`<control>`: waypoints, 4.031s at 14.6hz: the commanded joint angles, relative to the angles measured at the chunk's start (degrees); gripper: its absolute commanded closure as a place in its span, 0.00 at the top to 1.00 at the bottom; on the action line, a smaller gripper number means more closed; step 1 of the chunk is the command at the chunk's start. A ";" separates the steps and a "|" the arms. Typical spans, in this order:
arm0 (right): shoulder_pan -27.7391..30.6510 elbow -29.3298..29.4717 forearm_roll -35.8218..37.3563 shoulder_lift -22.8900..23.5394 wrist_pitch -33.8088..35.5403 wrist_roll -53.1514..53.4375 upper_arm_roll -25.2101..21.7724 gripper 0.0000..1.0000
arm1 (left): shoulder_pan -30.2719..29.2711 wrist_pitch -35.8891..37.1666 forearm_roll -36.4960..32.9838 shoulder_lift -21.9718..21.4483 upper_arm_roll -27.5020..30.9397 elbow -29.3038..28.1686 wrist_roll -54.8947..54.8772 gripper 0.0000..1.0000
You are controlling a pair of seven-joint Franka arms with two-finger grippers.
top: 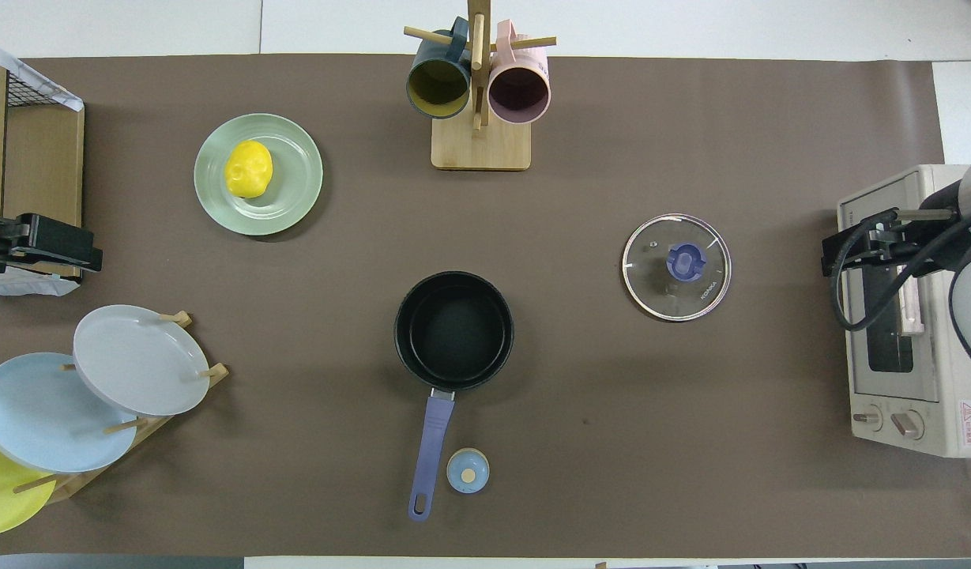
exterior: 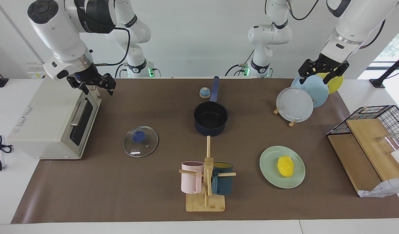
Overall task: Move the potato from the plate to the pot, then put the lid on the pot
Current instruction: 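Reach the left gripper toward the yellow potato on the green plate, then close the left gripper on the yellow potato and lift it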
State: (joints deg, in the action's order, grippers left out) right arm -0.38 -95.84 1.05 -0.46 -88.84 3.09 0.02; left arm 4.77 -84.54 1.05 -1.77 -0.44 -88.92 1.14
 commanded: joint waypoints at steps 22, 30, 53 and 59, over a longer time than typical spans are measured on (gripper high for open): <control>0.90 -0.84 -0.61 -0.95 -0.98 -0.54 0.42 1.00 | -0.99 -13.63 1.41 17.48 0.00 6.81 -2.54 1.00; 0.90 -0.83 -0.61 -0.95 -0.98 -0.54 0.42 1.00 | 0.59 -29.70 1.15 32.08 -0.18 9.20 -6.93 1.00; 0.90 -0.84 -0.61 -0.95 -0.98 -0.54 0.42 1.00 | 2.35 -42.02 0.62 36.84 -0.18 3.49 -13.35 1.00; 0.90 -0.83 -0.61 -0.95 -0.98 -0.54 0.42 1.00 | 2.35 -41.32 0.71 36.75 -0.18 3.84 -13.35 0.26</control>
State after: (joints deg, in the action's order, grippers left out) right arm -0.38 -95.84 1.05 -0.46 -88.84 3.09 0.02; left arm 6.55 -125.10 1.75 35.21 -1.26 -84.47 -11.45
